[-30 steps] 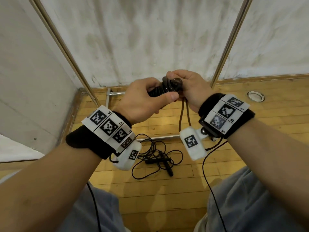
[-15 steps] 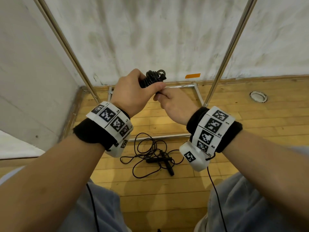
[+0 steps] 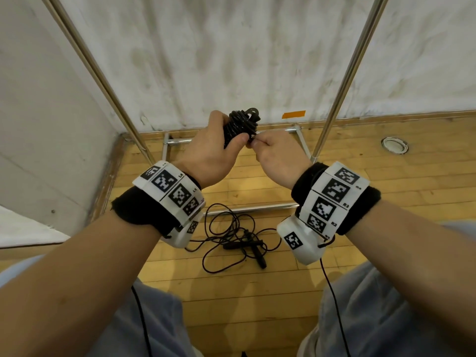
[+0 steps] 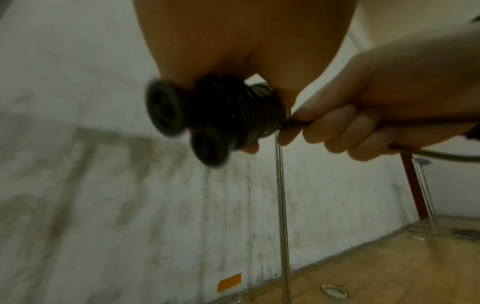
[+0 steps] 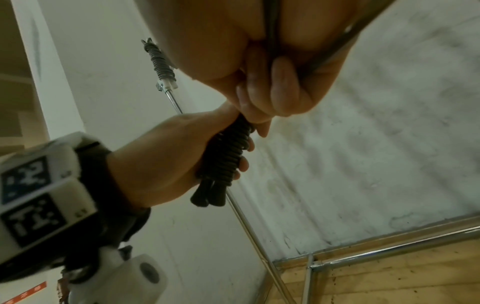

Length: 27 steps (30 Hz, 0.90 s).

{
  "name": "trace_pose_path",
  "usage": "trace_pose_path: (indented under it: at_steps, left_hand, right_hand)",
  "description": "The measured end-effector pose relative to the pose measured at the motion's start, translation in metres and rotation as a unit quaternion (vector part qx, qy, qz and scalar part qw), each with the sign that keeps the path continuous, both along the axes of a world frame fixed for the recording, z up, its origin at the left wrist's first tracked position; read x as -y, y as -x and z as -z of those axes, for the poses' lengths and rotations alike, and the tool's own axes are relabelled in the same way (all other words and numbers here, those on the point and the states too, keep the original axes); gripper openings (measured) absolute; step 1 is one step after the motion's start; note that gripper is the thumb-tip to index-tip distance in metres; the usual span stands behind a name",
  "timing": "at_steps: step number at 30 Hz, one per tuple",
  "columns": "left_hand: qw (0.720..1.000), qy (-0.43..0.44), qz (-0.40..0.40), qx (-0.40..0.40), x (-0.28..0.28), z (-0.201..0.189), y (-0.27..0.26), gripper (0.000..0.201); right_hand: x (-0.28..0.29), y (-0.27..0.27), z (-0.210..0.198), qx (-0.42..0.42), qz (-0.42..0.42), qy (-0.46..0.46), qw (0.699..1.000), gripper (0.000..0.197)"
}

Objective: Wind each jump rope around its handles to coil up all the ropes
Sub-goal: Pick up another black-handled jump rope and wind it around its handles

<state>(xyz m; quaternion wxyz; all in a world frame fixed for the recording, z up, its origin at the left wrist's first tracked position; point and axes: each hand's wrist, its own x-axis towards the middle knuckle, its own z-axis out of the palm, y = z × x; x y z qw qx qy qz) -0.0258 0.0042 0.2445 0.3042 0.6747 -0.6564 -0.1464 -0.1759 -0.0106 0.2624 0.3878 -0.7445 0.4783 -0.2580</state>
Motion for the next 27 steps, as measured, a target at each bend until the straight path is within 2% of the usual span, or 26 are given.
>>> trace_pose_path:
  at_steps: [3, 5, 8, 12, 16, 19, 21, 24, 27]
  left_hand:
    - [0.997, -0.025, 0.025, -0.072, -0.001, -0.005, -0.004, 0.040]
    - [0.997, -0.024, 0.019, -0.077, -0.001, -0.007, -0.004, 0.039]
    - [0.999, 0.000, -0.001, -0.042, 0.000, -0.004, -0.006, 0.037]
    - [0.998, 0.040, -0.022, 0.050, 0.000, 0.004, -0.010, 0.041]
    - [0.995, 0.067, -0.020, 0.067, -0.003, 0.007, -0.009, 0.043]
    - [0.997, 0.059, -0.040, 0.019, -0.004, 0.005, -0.005, 0.039]
    - [0.997, 0.031, -0.046, -0.051, -0.004, 0.003, -0.002, 0.029]
    - [0.982, -0.019, -0.037, -0.183, -0.003, -0.002, 0.003, 0.035]
    - [0.968, -0.063, -0.024, -0.242, -0.003, -0.010, 0.006, 0.038]
  right_hand:
    - [0.001, 0.000, 0.000, -0.001, -0.002, 0.000, 1.000, 0.026]
    - [0.001, -0.003, 0.002, -0.015, -0.002, 0.010, 1.000, 0.027]
    - [0.002, -0.005, 0.003, -0.049, -0.009, 0.031, 0.998, 0.028]
    - [0.001, -0.008, 0.003, -0.128, -0.021, 0.069, 0.989, 0.027]
    - [0.001, -0.005, 0.002, -0.111, -0.025, 0.056, 0.992, 0.025]
    - [0.004, 0.002, 0.003, -0.057, -0.029, 0.037, 0.997, 0.033]
    - [0.004, 0.003, 0.004, -0.046, -0.025, 0.033, 0.998, 0.035]
    - [0.007, 0.004, 0.007, -0.041, -0.011, 0.056, 0.997, 0.029]
    - [0.009, 0.005, 0.008, -0.029, 0.000, 0.087, 0.996, 0.027]
